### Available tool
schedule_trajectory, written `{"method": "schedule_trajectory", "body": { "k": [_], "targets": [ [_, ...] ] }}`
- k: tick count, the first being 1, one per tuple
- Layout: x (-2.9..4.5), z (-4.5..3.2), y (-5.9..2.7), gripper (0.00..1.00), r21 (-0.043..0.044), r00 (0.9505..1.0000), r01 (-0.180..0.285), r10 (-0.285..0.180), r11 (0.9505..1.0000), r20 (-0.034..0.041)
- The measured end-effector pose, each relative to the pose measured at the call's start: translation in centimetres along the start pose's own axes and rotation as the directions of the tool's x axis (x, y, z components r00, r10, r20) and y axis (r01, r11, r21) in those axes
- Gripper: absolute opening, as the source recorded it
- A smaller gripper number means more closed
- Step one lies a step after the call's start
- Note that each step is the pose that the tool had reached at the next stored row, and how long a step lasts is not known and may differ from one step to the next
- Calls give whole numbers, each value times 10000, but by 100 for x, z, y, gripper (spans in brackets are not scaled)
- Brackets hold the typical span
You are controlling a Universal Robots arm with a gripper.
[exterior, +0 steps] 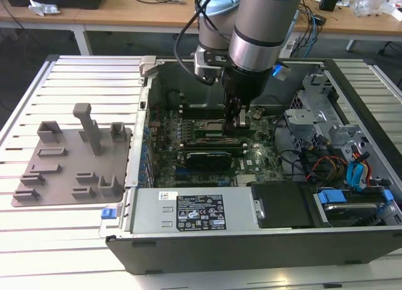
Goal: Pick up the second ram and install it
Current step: 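Insert the second ram into the second slot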
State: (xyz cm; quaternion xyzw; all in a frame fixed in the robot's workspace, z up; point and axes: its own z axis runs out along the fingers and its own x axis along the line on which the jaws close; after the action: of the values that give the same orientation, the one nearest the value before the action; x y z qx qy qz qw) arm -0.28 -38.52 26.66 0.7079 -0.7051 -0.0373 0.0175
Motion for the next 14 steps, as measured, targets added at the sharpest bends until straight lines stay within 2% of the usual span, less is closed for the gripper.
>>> {"method": "schedule_trajectory", "body": {
  "k": [10, 12, 14],
  "targets": [
    [-40, 93, -7, 13, 0, 10000, 0, 0, 10000, 0],
    [-75, 108, -5, 13, 1, 10000, 0, 0, 10000, 1],
    [-94, 130, 46, 13, 1, 10000, -1, 1, 10000, 2]
  ]
}}
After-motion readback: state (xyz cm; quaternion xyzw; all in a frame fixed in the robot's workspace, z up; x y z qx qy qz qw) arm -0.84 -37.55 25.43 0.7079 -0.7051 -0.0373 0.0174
